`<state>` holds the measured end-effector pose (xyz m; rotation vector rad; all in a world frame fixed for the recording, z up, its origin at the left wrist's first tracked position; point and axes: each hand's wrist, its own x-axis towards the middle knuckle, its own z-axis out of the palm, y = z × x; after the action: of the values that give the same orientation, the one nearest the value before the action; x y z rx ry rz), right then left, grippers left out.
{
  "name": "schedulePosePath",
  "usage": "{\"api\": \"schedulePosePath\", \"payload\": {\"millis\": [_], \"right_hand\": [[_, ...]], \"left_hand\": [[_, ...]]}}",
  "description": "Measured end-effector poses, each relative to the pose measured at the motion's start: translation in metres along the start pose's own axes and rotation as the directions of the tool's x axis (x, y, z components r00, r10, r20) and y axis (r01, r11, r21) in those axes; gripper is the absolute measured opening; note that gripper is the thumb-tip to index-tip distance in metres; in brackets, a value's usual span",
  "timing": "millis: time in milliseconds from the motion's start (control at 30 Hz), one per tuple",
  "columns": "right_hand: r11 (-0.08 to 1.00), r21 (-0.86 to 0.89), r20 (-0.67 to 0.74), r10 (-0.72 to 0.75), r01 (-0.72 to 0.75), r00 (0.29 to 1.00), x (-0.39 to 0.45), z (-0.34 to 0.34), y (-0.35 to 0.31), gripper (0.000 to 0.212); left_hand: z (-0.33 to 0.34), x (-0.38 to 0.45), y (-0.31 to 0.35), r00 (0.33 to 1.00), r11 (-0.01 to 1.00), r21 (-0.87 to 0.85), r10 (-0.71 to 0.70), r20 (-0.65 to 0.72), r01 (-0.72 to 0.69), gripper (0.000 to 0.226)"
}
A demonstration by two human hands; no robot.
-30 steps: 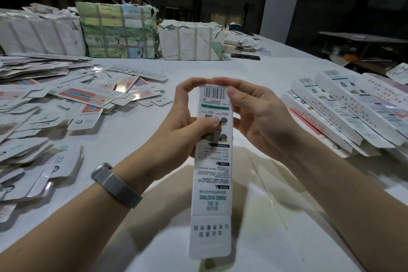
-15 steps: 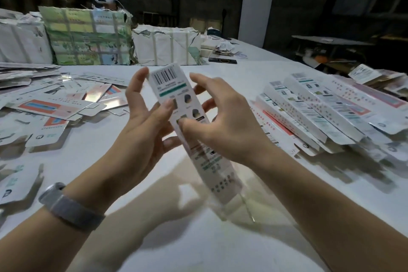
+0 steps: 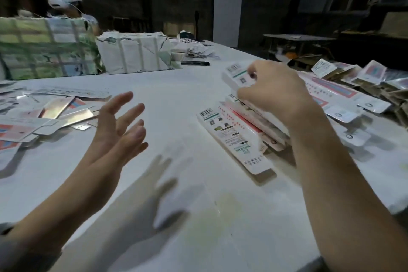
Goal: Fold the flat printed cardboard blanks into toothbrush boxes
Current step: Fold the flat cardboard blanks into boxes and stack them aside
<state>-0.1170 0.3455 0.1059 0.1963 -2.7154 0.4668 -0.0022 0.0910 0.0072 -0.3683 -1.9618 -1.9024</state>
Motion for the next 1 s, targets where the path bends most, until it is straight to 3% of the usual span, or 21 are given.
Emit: {"api": "schedulePosePath", "payload": {"millis": [100, 400, 533, 633, 700, 800, 900, 933, 1000], "right_hand": [[0.997, -0.047, 0.018, 0.060, -0.059, 0.998, 0.010, 0.001, 0.014, 0.022], [0.980, -0.179, -0.064, 0.077, -0.088, 0.995, 0.013, 0.003, 0.018, 0.035], [0.987, 0.017, -0.220, -0.155, 0.162, 0.963, 0.002, 0.015, -0.007, 0.025], [0.887, 0.213, -0.193, -0.373, 0.409, 0.908, -0.017, 0.036, -0.039, 0.015], [0.804, 0.292, -0.146, -0.498, 0.518, 0.855, -0.032, 0.052, -0.056, 0.012], [0.707, 0.366, -0.091, -0.621, 0.606, 0.779, -0.050, 0.072, -0.072, 0.013], [0.618, 0.422, -0.092, -0.699, 0.664, 0.709, -0.061, 0.082, -0.079, 0.015], [0.593, 0.435, -0.103, -0.715, 0.677, 0.692, -0.062, 0.083, -0.080, 0.015], [0.560, 0.453, -0.120, -0.733, 0.694, 0.670, -0.065, 0.085, -0.081, 0.016]], "left_hand": [[0.000, -0.001, 0.001, 1.000, 1.000, 0.027, -0.003, 0.026, 0.003, 0.051], [-0.007, 0.000, 0.006, 0.999, 0.992, 0.117, -0.040, -0.019, 0.042, 0.034], [-0.006, 0.000, 0.011, 0.998, 0.980, 0.193, -0.047, -0.045, 0.055, 0.028], [-0.012, 0.004, 0.010, 0.993, 0.939, 0.335, -0.043, -0.113, 0.079, 0.019], [-0.027, 0.008, 0.007, 0.985, 0.835, 0.540, -0.010, -0.171, 0.102, 0.012], [-0.066, 0.013, 0.002, 0.964, 0.489, 0.834, -0.071, -0.256, 0.257, 0.027], [-0.112, 0.011, 0.002, 0.870, 0.066, 0.876, -0.175, -0.461, 0.477, 0.056], [-0.125, 0.008, 0.002, 0.836, -0.022, 0.854, -0.189, -0.515, 0.520, 0.064], [-0.141, 0.003, 0.001, 0.762, -0.069, 0.797, -0.253, -0.596, 0.600, 0.073]]}}
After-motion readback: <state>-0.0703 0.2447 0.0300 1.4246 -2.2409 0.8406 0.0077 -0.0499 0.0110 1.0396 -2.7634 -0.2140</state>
